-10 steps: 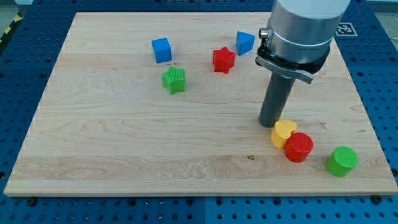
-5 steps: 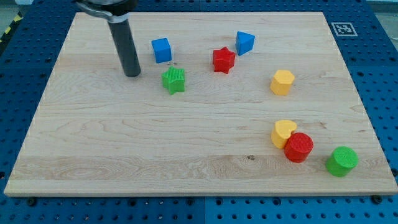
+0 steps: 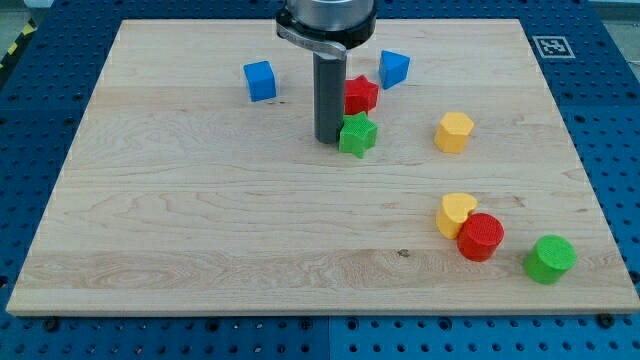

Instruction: Slide the green star closer to the yellow heart

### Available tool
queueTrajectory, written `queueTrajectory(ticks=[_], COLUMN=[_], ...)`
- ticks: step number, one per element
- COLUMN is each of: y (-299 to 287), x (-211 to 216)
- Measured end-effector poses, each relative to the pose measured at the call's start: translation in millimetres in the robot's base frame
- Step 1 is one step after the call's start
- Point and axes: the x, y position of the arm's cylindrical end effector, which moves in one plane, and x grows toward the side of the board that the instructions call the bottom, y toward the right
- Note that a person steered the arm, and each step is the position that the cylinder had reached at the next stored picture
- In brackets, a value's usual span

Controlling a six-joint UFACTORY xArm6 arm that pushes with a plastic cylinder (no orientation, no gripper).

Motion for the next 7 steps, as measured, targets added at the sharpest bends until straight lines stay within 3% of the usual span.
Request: queueTrajectory(ticks=[1, 2, 5, 7], y=[4.5, 51.9, 131.6, 153.4], x=[-9.4, -0.7, 73.2, 76.9])
